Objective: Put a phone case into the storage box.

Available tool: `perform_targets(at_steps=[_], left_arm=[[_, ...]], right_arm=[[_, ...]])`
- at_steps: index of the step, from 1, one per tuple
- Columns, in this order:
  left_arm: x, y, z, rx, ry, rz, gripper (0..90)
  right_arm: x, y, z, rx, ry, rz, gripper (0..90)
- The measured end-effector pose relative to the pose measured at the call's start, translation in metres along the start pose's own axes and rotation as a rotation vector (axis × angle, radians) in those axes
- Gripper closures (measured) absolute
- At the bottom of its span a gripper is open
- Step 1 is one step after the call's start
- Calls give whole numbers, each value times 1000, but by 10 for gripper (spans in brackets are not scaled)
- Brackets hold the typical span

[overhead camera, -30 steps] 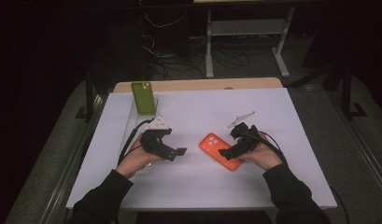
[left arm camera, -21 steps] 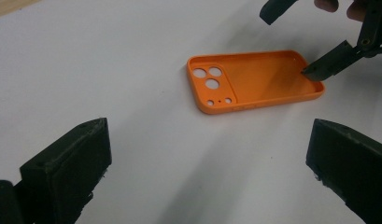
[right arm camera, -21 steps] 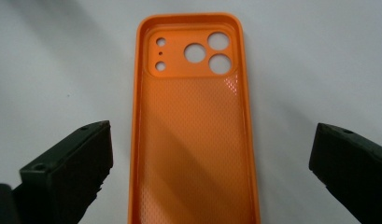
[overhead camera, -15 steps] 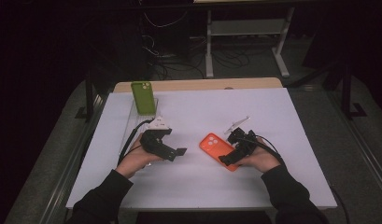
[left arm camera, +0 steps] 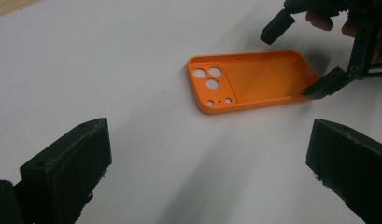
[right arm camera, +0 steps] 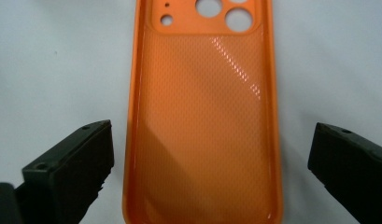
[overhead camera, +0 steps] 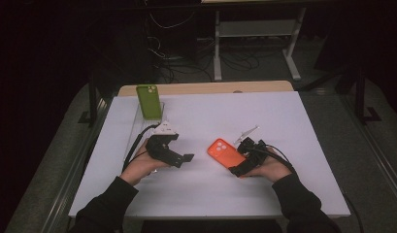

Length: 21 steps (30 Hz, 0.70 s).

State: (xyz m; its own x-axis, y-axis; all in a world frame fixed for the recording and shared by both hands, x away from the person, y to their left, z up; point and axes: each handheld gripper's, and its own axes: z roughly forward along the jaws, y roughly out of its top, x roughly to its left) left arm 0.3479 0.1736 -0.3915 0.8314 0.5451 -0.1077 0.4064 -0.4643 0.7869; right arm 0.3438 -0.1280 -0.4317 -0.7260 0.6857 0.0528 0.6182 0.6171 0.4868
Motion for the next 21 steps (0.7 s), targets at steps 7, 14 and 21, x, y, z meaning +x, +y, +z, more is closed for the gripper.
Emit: perform_targets(at_steps=[7, 14, 21], left_arm=[[1, 0, 0, 1, 1, 10, 0], [0, 0, 0, -1, 3, 1, 0], [0, 0, 0, 1, 3, 2, 0]], right_arm=[[2, -5, 4, 31, -3, -11, 53], [4, -7, 3, 31, -11, -23, 121], [7, -9, 2, 25, -22, -14, 148]])
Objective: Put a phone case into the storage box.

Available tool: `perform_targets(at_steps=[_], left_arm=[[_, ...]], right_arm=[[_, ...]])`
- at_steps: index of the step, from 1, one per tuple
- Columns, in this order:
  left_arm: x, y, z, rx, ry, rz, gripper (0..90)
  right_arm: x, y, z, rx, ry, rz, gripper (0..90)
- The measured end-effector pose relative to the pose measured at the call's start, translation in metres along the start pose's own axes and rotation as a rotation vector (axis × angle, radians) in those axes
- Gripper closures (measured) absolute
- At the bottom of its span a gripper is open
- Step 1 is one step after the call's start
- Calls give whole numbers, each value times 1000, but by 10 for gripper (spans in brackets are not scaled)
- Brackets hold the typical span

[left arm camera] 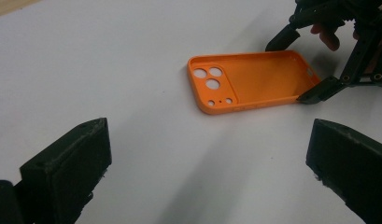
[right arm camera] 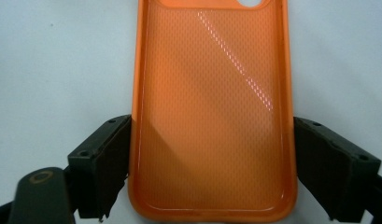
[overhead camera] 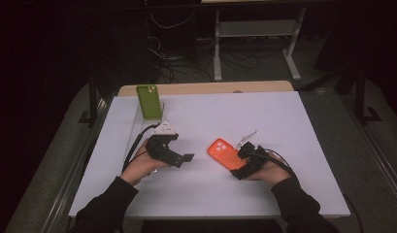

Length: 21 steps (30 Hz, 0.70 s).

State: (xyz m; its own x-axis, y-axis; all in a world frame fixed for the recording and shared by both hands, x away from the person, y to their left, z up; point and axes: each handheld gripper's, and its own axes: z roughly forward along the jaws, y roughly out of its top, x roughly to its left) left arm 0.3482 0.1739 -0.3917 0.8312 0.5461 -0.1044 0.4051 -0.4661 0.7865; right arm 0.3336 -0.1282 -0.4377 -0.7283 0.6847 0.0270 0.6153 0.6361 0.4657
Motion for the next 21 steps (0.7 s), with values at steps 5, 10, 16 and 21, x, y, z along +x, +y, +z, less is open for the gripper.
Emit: perform_targets(at_steps=[5, 10, 16, 21], left_arm=[[0, 0, 0, 3, -1, 9, 0], [0, 1, -1, 2, -4, 15, 0], [-1, 2, -1, 16, -10, 19, 0], [-3, 5, 0, 18, -28, 42, 0]], right_arm=[[-1, 1, 0, 1, 5, 0, 152], [-4, 1, -1, 4, 22, -4, 154], [-11, 1, -7, -5, 19, -8, 153], [-18, 0, -17, -22, 31, -26, 153]])
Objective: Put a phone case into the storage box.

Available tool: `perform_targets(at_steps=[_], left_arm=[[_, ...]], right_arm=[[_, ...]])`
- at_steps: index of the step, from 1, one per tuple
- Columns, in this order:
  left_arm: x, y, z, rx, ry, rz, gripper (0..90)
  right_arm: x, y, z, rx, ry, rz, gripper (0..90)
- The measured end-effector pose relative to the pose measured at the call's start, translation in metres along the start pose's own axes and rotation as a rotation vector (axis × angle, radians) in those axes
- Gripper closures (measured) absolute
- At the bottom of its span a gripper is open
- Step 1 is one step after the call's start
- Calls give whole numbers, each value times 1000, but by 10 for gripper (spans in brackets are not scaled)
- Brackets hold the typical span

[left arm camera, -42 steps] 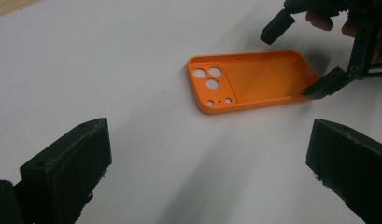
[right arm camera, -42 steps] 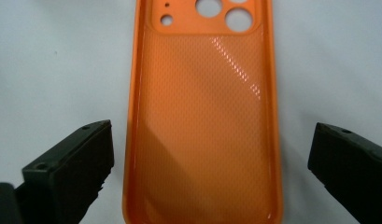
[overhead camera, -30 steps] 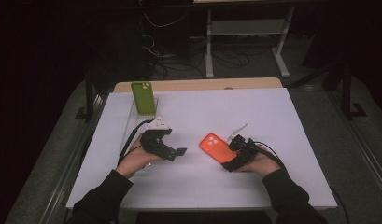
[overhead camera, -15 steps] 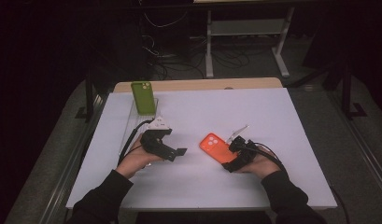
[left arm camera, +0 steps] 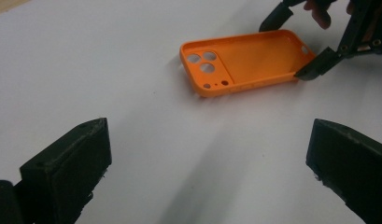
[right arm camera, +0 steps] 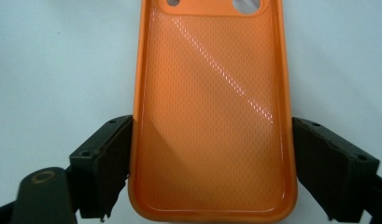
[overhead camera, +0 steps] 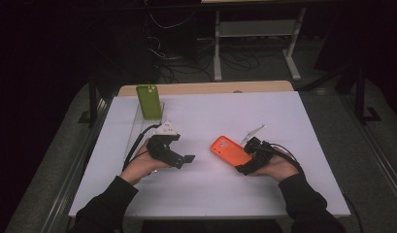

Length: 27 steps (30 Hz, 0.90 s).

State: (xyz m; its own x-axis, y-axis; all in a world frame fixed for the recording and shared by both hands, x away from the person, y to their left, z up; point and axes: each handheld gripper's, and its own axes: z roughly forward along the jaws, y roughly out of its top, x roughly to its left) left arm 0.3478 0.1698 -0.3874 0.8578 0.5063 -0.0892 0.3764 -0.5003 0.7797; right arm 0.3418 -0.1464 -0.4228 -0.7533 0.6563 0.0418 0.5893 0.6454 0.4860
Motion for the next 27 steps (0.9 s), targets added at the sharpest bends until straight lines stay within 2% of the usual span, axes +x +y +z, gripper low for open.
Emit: perform_targets(at_steps=[4, 8, 11, 12, 13, 19, 23, 27], left_arm=[[-2, 3, 1, 9, -23, 3, 0], [-3, 7, 1, -5, -39, 2, 0], [-3, 11, 1, -3, -57, 22, 0], [-3, 12, 1, -4, -67, 23, 0], [-3, 14, 0, -6, -77, 32, 0], [-3, 21, 1, 16, -117, 121, 0], [-6, 28, 2, 35, -159, 194, 0], [-11, 35, 2, 48, -220, 244, 0]], right_arm=[[-5, 2, -6, -2, 8, -17, 152], [-9, 5, -14, -13, 34, -56, 152], [-12, 7, -19, -18, 56, -99, 152], [-14, 7, -19, -27, 44, -139, 152], [-14, 8, -21, -18, 50, -145, 152], [-14, 15, -26, -1, 74, -246, 152], [-10, 21, -28, 18, 93, -309, 152], [-4, 28, -31, 27, 113, -350, 152]])
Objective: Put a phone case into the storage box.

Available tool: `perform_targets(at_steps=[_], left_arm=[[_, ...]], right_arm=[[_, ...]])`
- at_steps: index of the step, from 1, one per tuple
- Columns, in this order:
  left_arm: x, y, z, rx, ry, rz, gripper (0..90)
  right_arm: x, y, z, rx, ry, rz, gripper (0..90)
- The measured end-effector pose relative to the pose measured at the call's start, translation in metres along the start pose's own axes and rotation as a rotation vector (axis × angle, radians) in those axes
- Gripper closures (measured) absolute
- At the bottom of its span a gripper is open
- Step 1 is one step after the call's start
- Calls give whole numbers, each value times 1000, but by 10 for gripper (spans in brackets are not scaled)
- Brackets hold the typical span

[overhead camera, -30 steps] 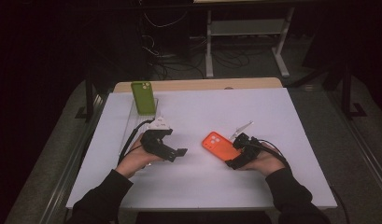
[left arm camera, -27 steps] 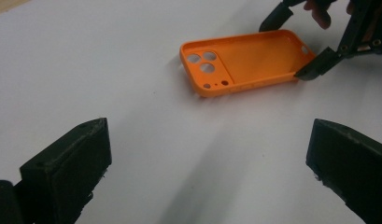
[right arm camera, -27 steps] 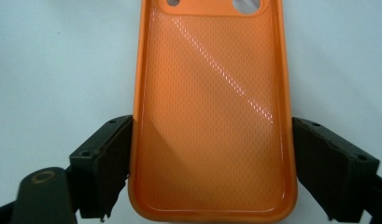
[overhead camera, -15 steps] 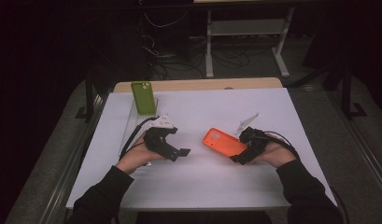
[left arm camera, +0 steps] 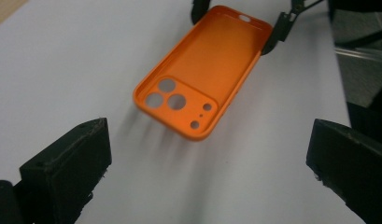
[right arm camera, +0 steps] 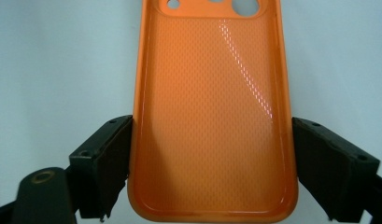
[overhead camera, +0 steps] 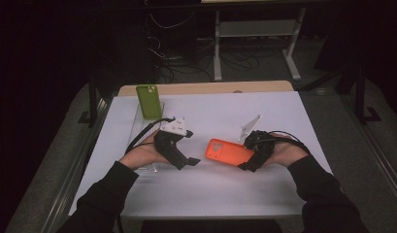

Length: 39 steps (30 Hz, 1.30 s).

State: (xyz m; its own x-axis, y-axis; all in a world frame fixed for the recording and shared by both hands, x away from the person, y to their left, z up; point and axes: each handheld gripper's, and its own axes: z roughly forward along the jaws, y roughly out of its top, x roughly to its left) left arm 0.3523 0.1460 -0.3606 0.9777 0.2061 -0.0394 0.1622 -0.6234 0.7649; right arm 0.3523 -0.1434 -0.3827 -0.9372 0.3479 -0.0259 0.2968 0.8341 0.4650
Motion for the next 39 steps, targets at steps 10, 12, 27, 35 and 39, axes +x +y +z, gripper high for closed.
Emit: perform_targets(at_steps=[10, 12, 27, 35, 39], left_arm=[[-2, 10, 5, 66, -61, 74, 0], [-3, 11, 7, 87, -71, 90, 0], [-8, 10, 31, 164, -118, 152, 0], [-8, 7, 37, 210, -134, 159, 0], [-9, 4, 38, 225, -146, 168, 0]], right_arm=[[9, 16, -8, -3, 42, -94, 151], [11, 18, -9, -8, 53, -111, 152], [23, 30, -9, -44, 113, -195, 151], [29, 43, -12, -65, 129, -236, 151], [32, 46, -13, -72, 130, -244, 151]])
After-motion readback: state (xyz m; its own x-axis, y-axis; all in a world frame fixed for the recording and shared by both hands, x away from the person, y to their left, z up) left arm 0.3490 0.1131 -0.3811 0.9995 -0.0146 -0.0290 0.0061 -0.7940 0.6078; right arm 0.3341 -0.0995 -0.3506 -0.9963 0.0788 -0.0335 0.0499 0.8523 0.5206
